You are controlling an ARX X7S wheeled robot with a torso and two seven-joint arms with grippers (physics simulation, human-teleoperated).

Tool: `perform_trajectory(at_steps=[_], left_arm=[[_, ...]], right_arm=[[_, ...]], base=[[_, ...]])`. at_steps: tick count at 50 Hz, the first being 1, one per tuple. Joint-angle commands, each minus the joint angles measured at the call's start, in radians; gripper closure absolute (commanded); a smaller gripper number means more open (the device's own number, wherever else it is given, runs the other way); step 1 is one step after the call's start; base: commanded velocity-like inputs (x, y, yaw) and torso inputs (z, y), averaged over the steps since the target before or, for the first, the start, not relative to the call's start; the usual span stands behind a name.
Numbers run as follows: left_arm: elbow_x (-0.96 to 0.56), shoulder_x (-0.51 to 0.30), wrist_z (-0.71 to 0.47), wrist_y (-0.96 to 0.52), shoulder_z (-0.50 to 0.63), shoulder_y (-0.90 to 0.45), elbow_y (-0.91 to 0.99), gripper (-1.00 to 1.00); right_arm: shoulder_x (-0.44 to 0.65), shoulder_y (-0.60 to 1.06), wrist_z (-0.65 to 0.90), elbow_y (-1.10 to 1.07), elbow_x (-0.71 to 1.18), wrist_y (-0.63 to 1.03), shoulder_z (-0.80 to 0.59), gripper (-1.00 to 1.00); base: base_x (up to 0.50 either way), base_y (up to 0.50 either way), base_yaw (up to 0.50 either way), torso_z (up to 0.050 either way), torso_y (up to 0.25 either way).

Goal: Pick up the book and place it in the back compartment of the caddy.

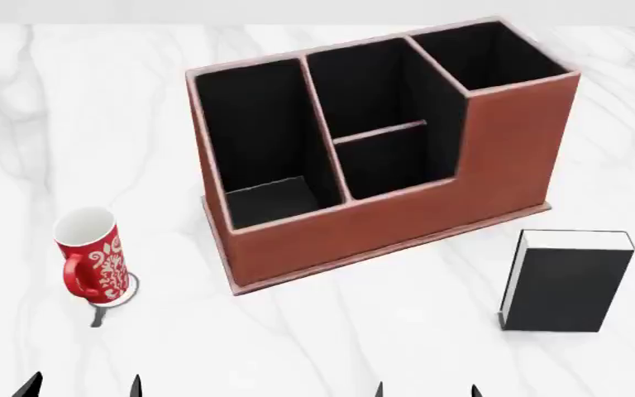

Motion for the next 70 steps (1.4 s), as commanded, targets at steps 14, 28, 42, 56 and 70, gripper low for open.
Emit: perform_trajectory(at_steps=[14,28,42,56,70], left_arm=[[-0.032,-0.052,-0.069,0.094,0.065,0.015,-0.005,-1.0],[0.011,-0.069,-0.146,0.218,0.089,0.03,-0.019,-1.0],[0.05,-0.085,-0.22,0.476,0.092,0.081,-0.007,-1.0],[0.064,-0.101,-0.273,0.615,0.096,0.117,0.008,-1.0],[0.085,-0.117,-0.309,0.731,0.108,0.143,0.015,-1.0]], right_arm=[[0.05,0.006,0.053,0.025,0.046,-0.031,-0.072,-1.0],[0.07,-0.017,0.078,0.005,0.059,-0.114,-0.101,-1.0],[0.086,-0.103,0.124,-0.086,0.088,-0.377,-0.085,-1.0],[0.094,-0.124,0.161,-0.098,0.106,-0.461,-0.074,-1.0],[0.101,-0.157,0.195,-0.103,0.097,-0.601,-0.073,-1.0]], base=[[0.0,0.0,0.0,0.0,0.0],[0.0,0.0,0.0,0.0,0.0],[0.0,0.0,0.0,0.0,0.0],[0.0,0.0,0.0,0.0,0.0],[0.0,0.0,0.0,0.0,0.0]])
